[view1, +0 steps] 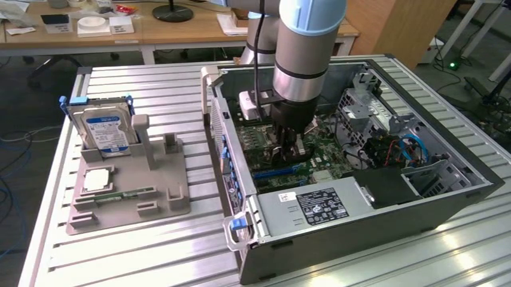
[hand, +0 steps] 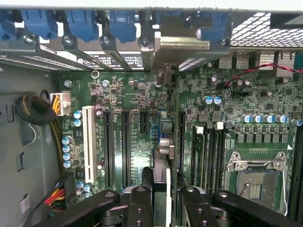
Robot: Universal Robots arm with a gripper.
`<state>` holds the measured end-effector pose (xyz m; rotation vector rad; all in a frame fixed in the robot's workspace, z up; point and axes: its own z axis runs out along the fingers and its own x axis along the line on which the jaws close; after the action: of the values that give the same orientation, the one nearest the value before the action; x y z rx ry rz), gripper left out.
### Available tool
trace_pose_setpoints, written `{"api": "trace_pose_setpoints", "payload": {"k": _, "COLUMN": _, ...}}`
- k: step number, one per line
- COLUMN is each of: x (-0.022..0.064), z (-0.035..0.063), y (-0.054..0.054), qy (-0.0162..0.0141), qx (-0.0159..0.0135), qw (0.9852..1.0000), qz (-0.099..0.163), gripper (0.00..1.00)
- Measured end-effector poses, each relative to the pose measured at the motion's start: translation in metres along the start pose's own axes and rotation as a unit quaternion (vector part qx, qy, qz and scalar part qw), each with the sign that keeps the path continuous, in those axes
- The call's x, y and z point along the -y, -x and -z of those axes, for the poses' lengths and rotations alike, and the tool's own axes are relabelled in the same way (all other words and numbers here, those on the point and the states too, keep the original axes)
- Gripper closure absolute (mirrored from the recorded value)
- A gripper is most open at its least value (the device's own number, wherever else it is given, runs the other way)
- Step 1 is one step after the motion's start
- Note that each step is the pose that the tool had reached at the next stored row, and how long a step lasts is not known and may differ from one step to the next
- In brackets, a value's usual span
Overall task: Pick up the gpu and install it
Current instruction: 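Insert the gpu into the slot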
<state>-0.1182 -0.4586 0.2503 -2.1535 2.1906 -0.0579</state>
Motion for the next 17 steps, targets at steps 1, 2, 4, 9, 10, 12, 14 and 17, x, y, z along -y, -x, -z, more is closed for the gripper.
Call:
{"api": "trace_pose_setpoints", "payload": {"k": 1, "x": -0.0001, "z": -0.0008, "y": 0.000, "qy": 0.0000, "qx": 0.0000, "qw": 1.0000, "qz": 0.000, "gripper": 0.73}}
{"api": "trace_pose_setpoints", "payload": {"k": 2, "x": -0.0004, "z": -0.0015, "y": 0.000, "qy": 0.0000, "qx": 0.0000, "qw": 1.0000, "qz": 0.000, "gripper": 0.73}}
{"api": "trace_pose_setpoints", "payload": {"k": 4, "x": -0.0010, "z": -0.0028, "y": 0.000, "qy": 0.0000, "qx": 0.0000, "qw": 1.0000, "qz": 0.000, "gripper": 0.73}}
{"api": "trace_pose_setpoints", "payload": {"k": 9, "x": -0.0027, "z": -0.0056, "y": 0.000, "qy": 0.0000, "qx": 0.0000, "qw": 1.0000, "qz": 0.000, "gripper": 0.73}}
{"api": "trace_pose_setpoints", "payload": {"k": 10, "x": -0.0029, "z": -0.0065, "y": 0.000, "qy": 0.0000, "qx": 0.0000, "qw": 1.0000, "qz": 0.000, "gripper": 0.73}}
{"api": "trace_pose_setpoints", "payload": {"k": 12, "x": -0.0032, "z": -0.0081, "y": 0.000, "qy": 0.0000, "qx": 0.0000, "qw": 1.0000, "qz": 0.000, "gripper": 0.73}}
{"api": "trace_pose_setpoints", "payload": {"k": 14, "x": -0.0034, "z": -0.0093, "y": 0.000, "qy": 0.0000, "qx": -0.0001, "qw": 1.0000, "qz": 0.000, "gripper": 0.73}}
{"api": "trace_pose_setpoints", "payload": {"k": 17, "x": -0.0036, "z": -0.0114, "y": 0.000, "qy": 0.0000, "qx": 0.0000, "qw": 1.0000, "qz": 0.000, "gripper": 0.73}}
